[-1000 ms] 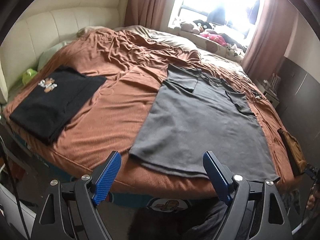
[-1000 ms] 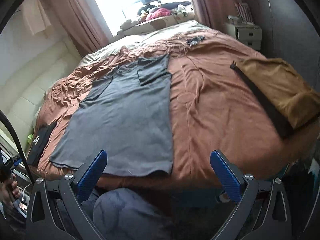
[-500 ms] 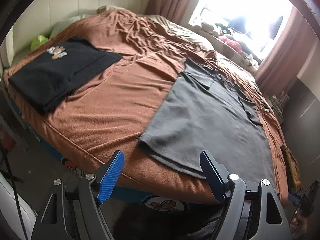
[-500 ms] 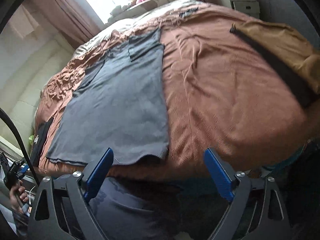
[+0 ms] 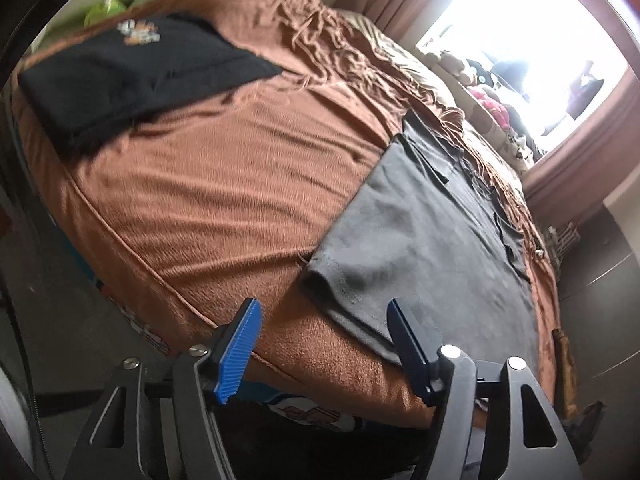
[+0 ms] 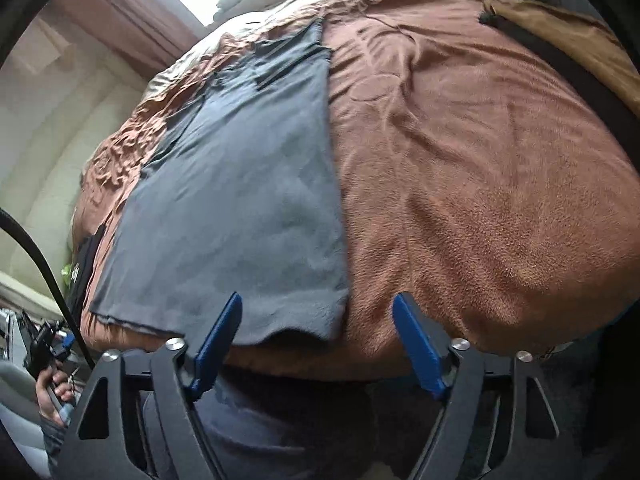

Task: Fold small clothes
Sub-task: 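Move both grippers down to the hem edge of the grey shirt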

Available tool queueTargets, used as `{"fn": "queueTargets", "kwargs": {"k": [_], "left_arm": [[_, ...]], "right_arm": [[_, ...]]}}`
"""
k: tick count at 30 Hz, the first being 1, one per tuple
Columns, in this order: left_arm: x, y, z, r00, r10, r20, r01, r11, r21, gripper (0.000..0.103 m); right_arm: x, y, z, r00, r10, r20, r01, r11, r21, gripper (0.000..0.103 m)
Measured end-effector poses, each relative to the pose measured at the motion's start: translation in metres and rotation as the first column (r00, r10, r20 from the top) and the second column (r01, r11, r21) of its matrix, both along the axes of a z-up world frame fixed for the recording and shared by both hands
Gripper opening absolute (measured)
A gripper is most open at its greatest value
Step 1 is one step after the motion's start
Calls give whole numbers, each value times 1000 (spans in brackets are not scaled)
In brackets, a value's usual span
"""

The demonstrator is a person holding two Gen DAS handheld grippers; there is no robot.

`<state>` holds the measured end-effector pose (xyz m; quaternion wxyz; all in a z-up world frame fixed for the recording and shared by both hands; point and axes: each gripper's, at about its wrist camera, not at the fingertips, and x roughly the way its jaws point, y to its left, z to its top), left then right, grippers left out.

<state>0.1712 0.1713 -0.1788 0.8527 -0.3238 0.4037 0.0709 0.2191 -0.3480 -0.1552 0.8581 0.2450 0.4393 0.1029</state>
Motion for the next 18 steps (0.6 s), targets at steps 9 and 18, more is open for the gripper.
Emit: {"fn": "queueTargets", "kwargs": {"k": [9, 18], "left_arm": [[11, 11, -5, 1000, 8, -1, -8, 997, -77, 58], [31, 22, -26, 998, 50, -38, -57, 979, -198, 56]], "right_arm": [[-5, -11, -17, 1000, -24, 14, 21, 986, 163, 56], [-2, -20, -24, 998, -60, -6, 60, 976, 208, 56]]}}
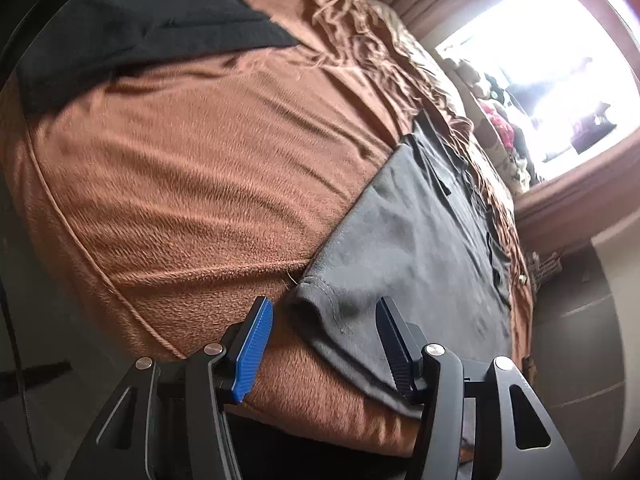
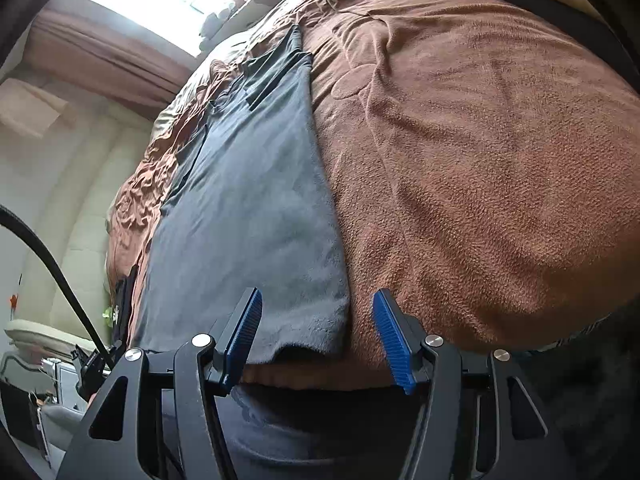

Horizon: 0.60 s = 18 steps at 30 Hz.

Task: Fold small clothes
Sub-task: 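Move both grippers down to the hem edge of the grey shirt, then close both grippers on the hem edge of the grey shirt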

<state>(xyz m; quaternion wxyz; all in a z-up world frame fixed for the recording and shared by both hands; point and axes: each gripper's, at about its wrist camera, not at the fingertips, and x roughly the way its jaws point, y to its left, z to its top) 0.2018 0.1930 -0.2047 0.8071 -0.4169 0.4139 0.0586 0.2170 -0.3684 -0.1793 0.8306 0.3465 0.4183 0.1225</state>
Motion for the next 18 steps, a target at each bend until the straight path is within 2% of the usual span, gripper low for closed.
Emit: {"fn": "queueTargets", "kwargs": {"k": [3, 9, 10, 12, 14, 18], "left_arm": [[5, 4, -10, 1000, 25, -11, -25, 997, -71, 56], [15, 4, -15, 998, 54, -17, -55, 995, -86, 55], [16, 4, -14, 998, 55, -17, -56, 995, -86, 54], [19, 3, -14, 999, 48, -20, -50, 995, -86, 43], [22, 1, -17, 999, 39, -24, -41, 994, -100, 38], [27, -1, -23, 999, 40, -32, -43, 994, -97, 36]], "right_arm": [[3, 4, -4, 1000, 11, -18, -11, 1000, 16, 56], [9, 2, -8, 1000, -9, -30, 10, 998, 54, 56], [10, 1, -9, 999, -13, -33, 15, 998, 63, 56], [8, -2, -12, 999, -19, -38, 22, 996, 82, 56], [7, -3, -13, 999, -21, -42, 24, 995, 93, 56], [8, 0, -14, 998, 2, -56, 4, 993, 116, 56]]}}
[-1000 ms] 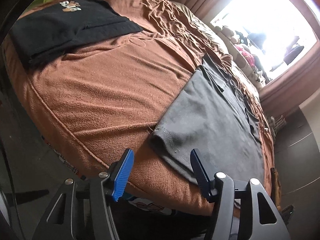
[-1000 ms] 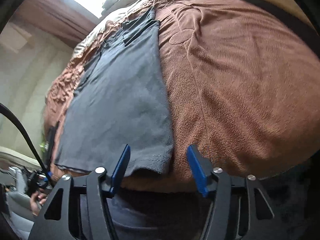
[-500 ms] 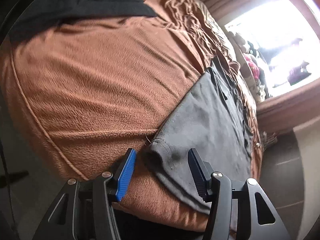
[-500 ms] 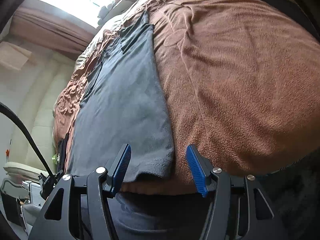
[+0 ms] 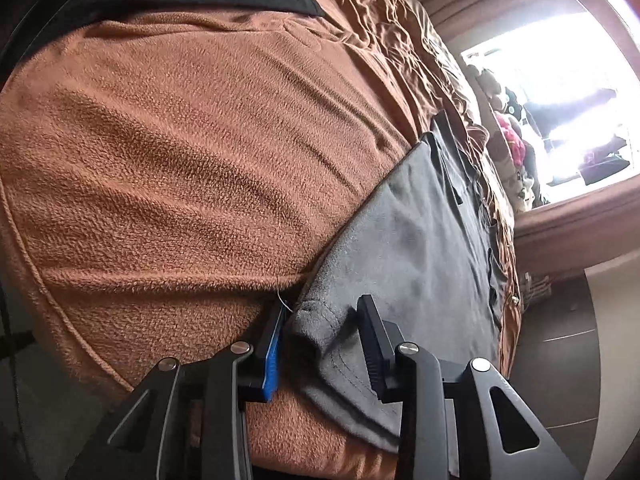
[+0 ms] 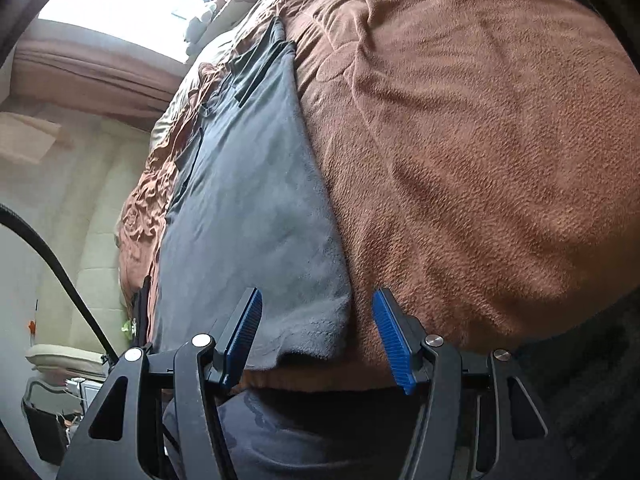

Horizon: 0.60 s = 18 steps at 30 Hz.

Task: Fold small clothes
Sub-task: 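Close both grippers on the hem edge of the grey shirt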

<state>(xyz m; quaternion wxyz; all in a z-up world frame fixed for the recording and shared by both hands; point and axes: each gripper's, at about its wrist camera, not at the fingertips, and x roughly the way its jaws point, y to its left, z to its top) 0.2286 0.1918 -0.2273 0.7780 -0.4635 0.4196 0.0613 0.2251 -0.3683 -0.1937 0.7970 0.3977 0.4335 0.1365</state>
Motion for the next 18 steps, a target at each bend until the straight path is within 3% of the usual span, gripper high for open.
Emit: {"fn": "queueTargets", "kwargs": {"k": [10, 11, 13, 15, 17, 18], "left_arm": [[9, 2, -3, 1000, 12, 9, -12, 1000, -13, 36], [9, 2, -3, 1000, 17, 12, -17, 1000, -14, 35], [9, 3, -4, 1000, 30, 0, -30, 1000, -4, 22], [6, 6, -6, 999, 47, -15, -47, 999, -9, 8], [7, 6, -5, 999, 53, -9, -53, 998, -18, 7], [7, 5, -3, 999, 51, -6, -52, 999, -16, 6]], "right_arm": [[2, -1, -12, 1000, -14, -13, 15, 996, 85, 56], [4, -1, -13, 1000, -16, -11, 17, 996, 90, 56], [6, -1, -17, 1000, -29, -5, 30, 994, 110, 56], [10, -2, -21, 999, -39, -14, 41, 993, 110, 48], [13, -1, -25, 998, -47, -34, 50, 993, 103, 26], [13, -1, -25, 998, -49, -39, 53, 993, 105, 22]]}}
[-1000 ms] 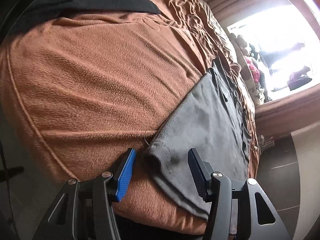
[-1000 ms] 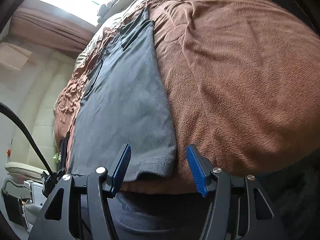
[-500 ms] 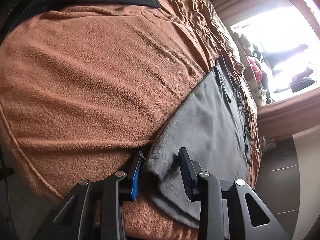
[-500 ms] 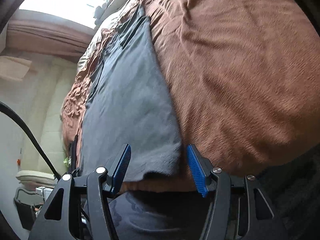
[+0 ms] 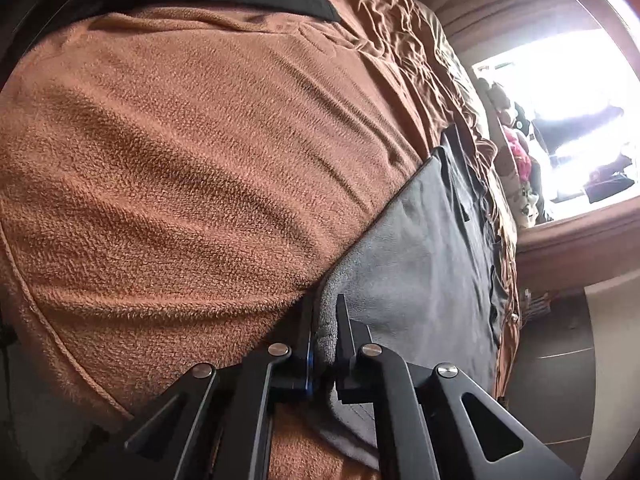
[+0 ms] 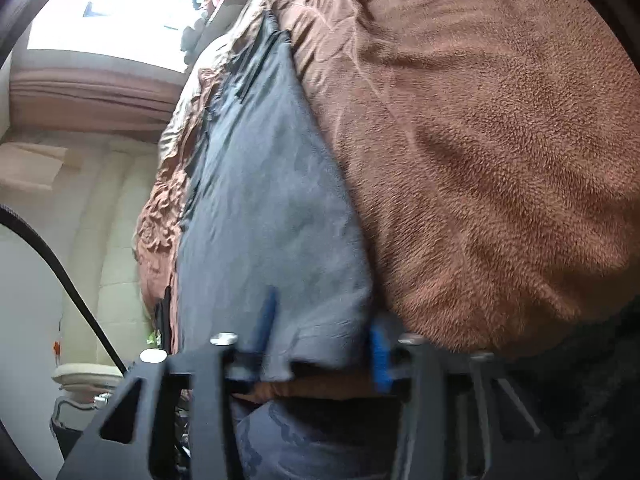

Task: Fold small clothes
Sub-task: 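Close both grippers on the hem edge of the grey shirt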

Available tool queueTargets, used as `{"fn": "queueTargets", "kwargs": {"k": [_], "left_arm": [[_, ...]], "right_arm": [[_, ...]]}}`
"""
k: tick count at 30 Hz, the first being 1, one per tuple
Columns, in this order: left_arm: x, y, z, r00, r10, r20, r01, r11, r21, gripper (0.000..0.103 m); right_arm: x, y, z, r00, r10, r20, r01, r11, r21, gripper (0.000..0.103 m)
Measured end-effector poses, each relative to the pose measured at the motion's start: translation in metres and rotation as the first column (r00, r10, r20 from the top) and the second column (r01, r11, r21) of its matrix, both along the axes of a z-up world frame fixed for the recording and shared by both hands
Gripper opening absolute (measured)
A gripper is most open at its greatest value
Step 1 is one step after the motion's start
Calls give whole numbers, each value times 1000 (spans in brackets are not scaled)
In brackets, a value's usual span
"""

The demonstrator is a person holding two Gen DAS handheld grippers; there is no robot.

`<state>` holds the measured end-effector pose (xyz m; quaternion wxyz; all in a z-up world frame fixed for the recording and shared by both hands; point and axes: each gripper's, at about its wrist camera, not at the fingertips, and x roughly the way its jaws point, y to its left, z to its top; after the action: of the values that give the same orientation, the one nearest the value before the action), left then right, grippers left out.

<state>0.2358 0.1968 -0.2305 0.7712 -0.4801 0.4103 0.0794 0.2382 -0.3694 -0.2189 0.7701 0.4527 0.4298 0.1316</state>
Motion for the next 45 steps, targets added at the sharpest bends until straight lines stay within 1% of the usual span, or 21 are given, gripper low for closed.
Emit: {"fn": "queueTargets", "kwargs": {"k": [1, 2, 5, 7, 11, 16, 20, 26, 30, 35, 37, 39, 42, 45], "left_arm": [[-1, 0, 2, 1000, 0, 4, 0, 1000, 1, 6], [-3, 0, 4, 1000, 2, 14, -2, 1000, -7, 6], [-8, 0, 10, 1000, 8, 30, -8, 1000, -13, 6], [-11, -1, 15, 999, 10, 44, -9, 1000, -17, 6], [-14, -6, 30, 998, 3, 70, -3, 1000, 2, 5], [-22, -12, 42, 995, -9, 96, 9, 1000, 9, 5], [-36, -20, 46, 994, -21, 109, 22, 1000, -10, 5], [-60, -36, 50, 991, -36, 126, 41, 999, -32, 5], [-74, -44, 59, 988, -49, 147, 53, 998, -24, 5], [-88, -45, 67, 986, -68, 155, 70, 998, -3, 5], [-90, -43, 63, 987, -70, 144, 69, 998, 10, 5], [-87, -40, 49, 991, -67, 118, 69, 998, -11, 5], [-83, -42, 33, 994, -78, 78, 77, 997, 6, 5], [-79, -42, 16, 995, -89, 47, 89, 996, -18, 5]], "right_arm": [[-1, -1, 0, 1000, -2, -2, 2, 1000, 1, 15], [-2, -2, 0, 1000, -3, -4, 3, 1000, 2, 11], [-7, -6, 1, 1000, -5, 7, 5, 1000, 24, 5], [-12, -9, 3, 1000, 1, 20, -2, 999, 49, 4], [-20, -17, 8, 996, 7, 93, -15, 996, 83, 3], [-31, -31, 15, 990, -25, 136, 14, 997, 82, 2], [-42, -46, 25, 985, -50, 167, 38, 997, 73, 2], [-61, -58, 33, 979, -68, 194, 57, 997, 59, 2], [-76, -64, 38, 975, -67, 211, 60, 997, 39, 2], [-89, -72, 37, 975, -73, 209, 68, 997, 30, 2], [-90, -75, 32, 977, -70, 200, 65, 997, 29, 2], [-86, -72, 23, 982, -67, 179, 63, 998, 30, 2], [-78, -69, 14, 986, -58, 154, 56, 998, 17, 2], [-74, -68, 9, 989, -50, 136, 49, 999, 7, 2]]}}
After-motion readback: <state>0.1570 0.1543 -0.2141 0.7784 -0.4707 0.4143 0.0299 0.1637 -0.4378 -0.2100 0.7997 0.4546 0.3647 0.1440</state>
